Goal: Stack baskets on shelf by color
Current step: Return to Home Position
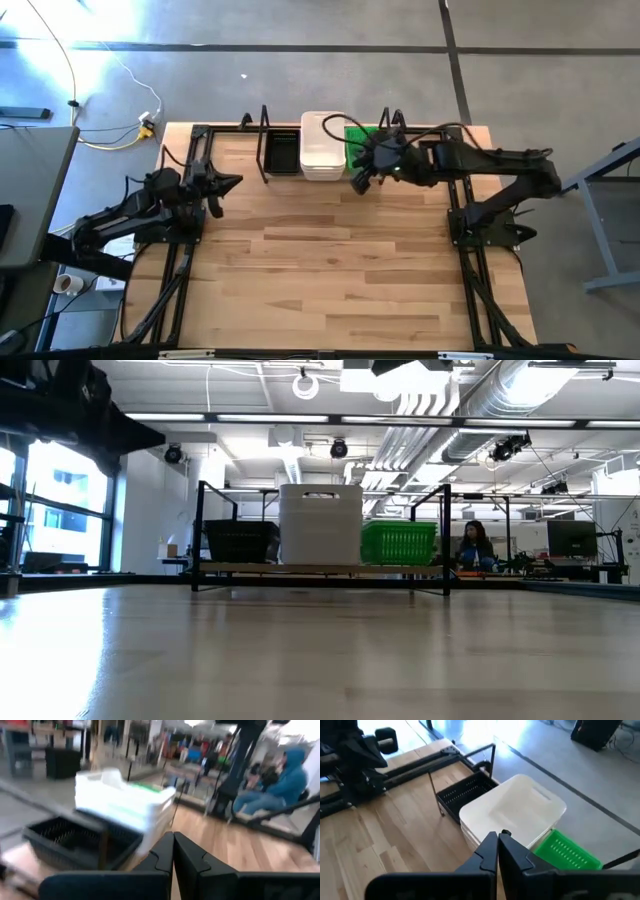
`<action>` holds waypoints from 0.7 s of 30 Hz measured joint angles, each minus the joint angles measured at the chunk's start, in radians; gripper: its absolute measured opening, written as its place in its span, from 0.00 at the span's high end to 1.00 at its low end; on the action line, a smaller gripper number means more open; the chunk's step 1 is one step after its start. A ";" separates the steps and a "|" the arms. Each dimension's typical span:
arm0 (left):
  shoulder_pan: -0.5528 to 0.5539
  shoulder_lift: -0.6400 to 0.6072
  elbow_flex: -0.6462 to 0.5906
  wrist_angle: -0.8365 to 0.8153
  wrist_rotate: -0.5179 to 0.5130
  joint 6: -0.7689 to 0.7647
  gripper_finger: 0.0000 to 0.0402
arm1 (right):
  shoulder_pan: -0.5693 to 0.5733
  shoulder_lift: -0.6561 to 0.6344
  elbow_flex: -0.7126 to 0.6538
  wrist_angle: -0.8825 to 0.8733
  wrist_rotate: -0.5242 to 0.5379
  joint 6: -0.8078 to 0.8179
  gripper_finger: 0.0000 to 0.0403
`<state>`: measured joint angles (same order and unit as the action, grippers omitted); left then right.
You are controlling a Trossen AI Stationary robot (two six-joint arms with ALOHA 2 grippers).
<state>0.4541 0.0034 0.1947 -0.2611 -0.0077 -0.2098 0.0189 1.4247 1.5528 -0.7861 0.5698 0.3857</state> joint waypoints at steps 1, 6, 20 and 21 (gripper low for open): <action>-0.008 -0.001 -0.016 0.039 -0.003 0.002 1.00 | 0.000 -0.016 0.000 -0.002 0.003 -0.008 1.00; -0.040 0.001 -0.131 0.221 -0.004 -0.026 1.00 | 0.006 -0.110 0.000 -0.023 0.027 -0.067 1.00; -0.050 0.010 -0.182 0.269 -0.004 -0.098 1.00 | 0.192 -0.522 -0.401 0.086 0.211 -0.005 1.00; -0.050 0.010 -0.182 0.269 -0.004 -0.099 1.00 | 0.199 -0.562 -0.458 0.130 0.203 -0.018 1.00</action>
<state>0.4038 0.0132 0.0128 0.0082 -0.0116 -0.3092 0.2178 0.8626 1.0949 -0.6559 0.7728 0.3677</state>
